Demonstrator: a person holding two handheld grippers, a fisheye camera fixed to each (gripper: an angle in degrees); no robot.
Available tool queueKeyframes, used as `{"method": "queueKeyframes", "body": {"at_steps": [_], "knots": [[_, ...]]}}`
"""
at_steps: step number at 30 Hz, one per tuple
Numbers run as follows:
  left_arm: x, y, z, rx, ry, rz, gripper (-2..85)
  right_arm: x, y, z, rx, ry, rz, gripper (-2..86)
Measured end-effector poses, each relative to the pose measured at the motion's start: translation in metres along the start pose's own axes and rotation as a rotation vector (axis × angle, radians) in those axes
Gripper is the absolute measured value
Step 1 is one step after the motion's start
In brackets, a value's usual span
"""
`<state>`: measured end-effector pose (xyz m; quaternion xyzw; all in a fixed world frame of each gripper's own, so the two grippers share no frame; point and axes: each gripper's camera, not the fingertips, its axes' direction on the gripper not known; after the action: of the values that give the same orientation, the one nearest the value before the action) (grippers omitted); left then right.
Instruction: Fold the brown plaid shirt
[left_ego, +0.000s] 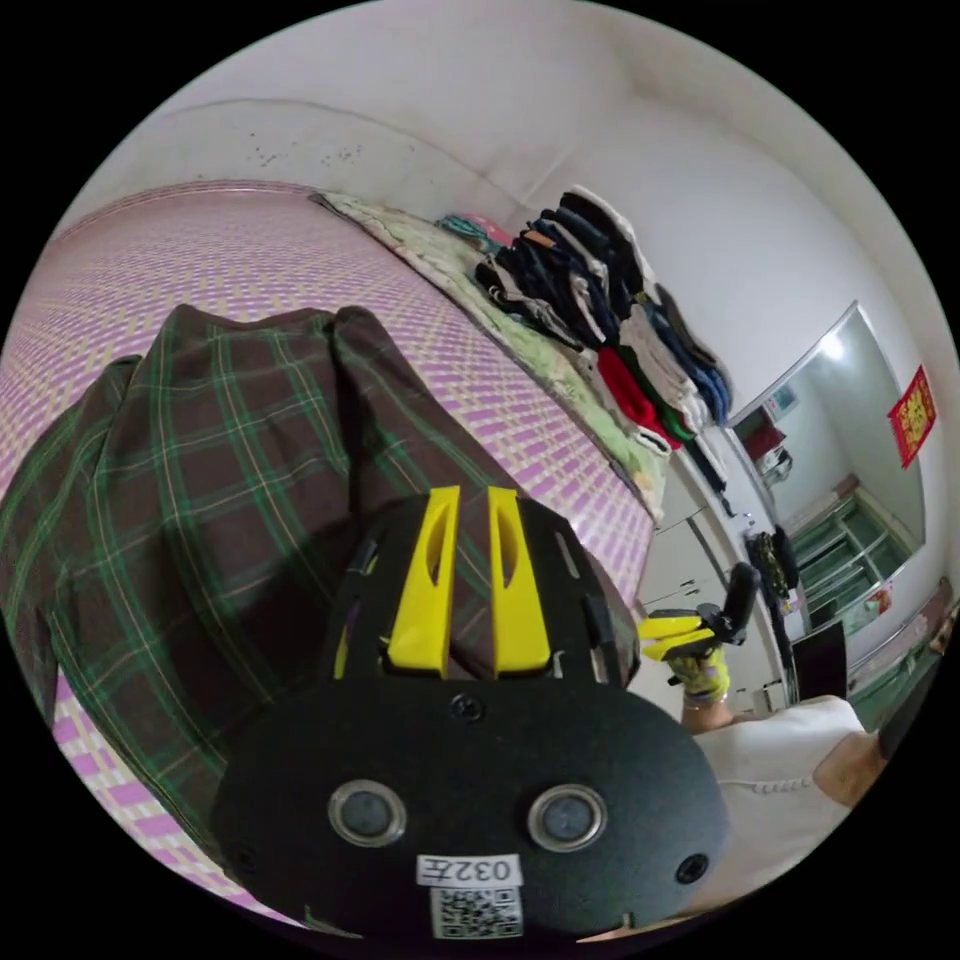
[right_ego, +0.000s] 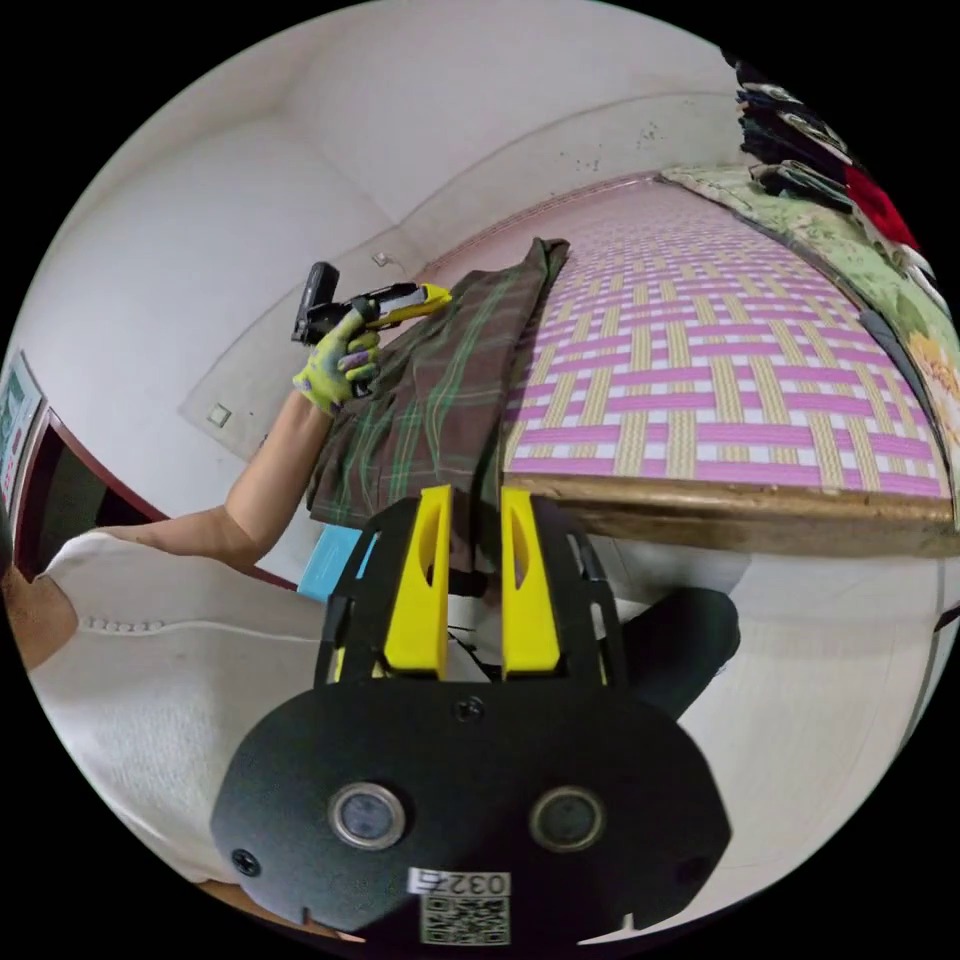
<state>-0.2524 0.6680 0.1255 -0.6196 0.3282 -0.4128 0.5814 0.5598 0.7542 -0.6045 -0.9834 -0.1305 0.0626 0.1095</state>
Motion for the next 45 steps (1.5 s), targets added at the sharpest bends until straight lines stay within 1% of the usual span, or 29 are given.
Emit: {"method": "queueKeyframes", "body": {"at_steps": [1,3,5,7,9,11,15,19,21,24,25,28,29,30,31,32,33,34,35,36,37,39,41,42,43,45], "knots": [[0.001,-0.003,0.006,-0.022,-0.03,0.004,4.8,0.004,0.003,0.002,-0.005,-0.006,0.01,9.1],[0.004,-0.011,0.031,-0.125,-0.171,0.014,6.1,0.027,0.011,0.01,-0.005,-0.113,0.059,10.8],[0.004,-0.009,0.044,-0.155,-0.231,0.023,7.3,0.043,0.014,0.016,0.012,-0.197,0.07,11.6],[0.002,-0.003,0.049,-0.136,-0.235,0.024,7.5,0.058,0.015,0.026,0.022,-0.284,0.077,12.0],[-0.002,0.002,0.049,-0.115,-0.215,0.03,7.5,0.07,0.014,0.042,0.021,-0.423,0.068,10.3],[-0.004,0.0,0.052,-0.123,-0.202,0.034,7.4,0.071,0.014,0.051,0.01,-0.459,0.04,7.8],[-0.001,-0.012,0.066,-0.134,-0.21,0.039,6.7,0.071,0.021,0.04,0.07,-0.402,0.006,5.9],[0.018,-0.036,0.098,-0.142,-0.214,0.062,5.9,0.08,0.034,0.013,0.156,-0.328,0.042,5.7],[0.027,-0.057,0.124,-0.148,-0.156,0.062,5.3,0.088,0.043,-0.002,0.187,-0.239,0.074,5.8],[0.027,-0.08,0.152,-0.153,-0.05,0.015,4.6,0.103,0.055,-0.015,0.217,-0.175,0.155,6.4],[0.026,-0.084,0.156,-0.153,-0.032,0.006,4.4,0.105,0.058,-0.017,0.224,-0.17,0.173,6.8],[0.014,-0.088,0.151,-0.136,0.087,-0.037,2.4,0.106,0.078,-0.037,0.327,-0.13,0.225,8.4],[0.006,-0.08,0.128,-0.065,0.195,-0.038,2.8,0.102,0.088,-0.049,0.385,-0.087,0.231,8.5],[-0.004,-0.063,0.095,0.027,0.266,-0.034,3.9,0.099,0.099,-0.06,0.437,-0.048,0.234,8.4],[-0.01,-0.053,0.076,0.063,0.275,-0.038,4.4,0.097,0.104,-0.066,0.461,-0.034,0.235,8.3],[-0.028,-0.028,0.037,0.13,0.255,-0.065,5.4,0.096,0.113,-0.077,0.508,-0.018,0.234,8.1],[-0.053,0.004,-0.004,0.204,0.211,-0.126,5.9,0.094,0.12,-0.086,0.549,-0.016,0.227,7.9],[-0.068,0.021,-0.025,0.241,0.188,-0.172,6.2,0.093,0.122,-0.09,0.565,-0.016,0.221,7.8],[-0.097,0.06,-0.069,0.326,0.147,-0.262,7.1,0.091,0.122,-0.096,0.586,-0.015,0.207,7.7],[-0.118,0.101,-0.112,0.417,0.069,-0.324,7.8,0.088,0.118,-0.1,0.593,-0.015,0.187,7.7],[-0.127,0.121,-0.134,0.456,0.003,-0.361,7.9,0.086,0.115,-0.101,0.593,-0.016,0.174,7.7],[-0.153,0.195,-0.21,0.56,-0.295,-0.519,8.7,0.076,0.094,-0.099,0.58,-0.042,0.102,7.6],[-0.172,0.235,-0.248,0.597,-0.405,-0.622,9.7,0.066,0.076,-0.091,0.56,-0.078,0.041,7.6],[-0.187,0.251,-0.262,0.598,-0.429,-0.669,10.2,0.057,0.065,-0.085,0.539,-0.102,0.001,7.6],[-0.196,0.256,-0.266,0.584,-0.43,-0.693,10.4,0.053,0.06,-0.081,0.527,-0.114,-0.019,7.6],[-0.225,0.258,-0.261,0.492,-0.392,-0.731,11.4,0.036,0.041,-0.066,0.48,-0.165,-0.095,7.6]]}}
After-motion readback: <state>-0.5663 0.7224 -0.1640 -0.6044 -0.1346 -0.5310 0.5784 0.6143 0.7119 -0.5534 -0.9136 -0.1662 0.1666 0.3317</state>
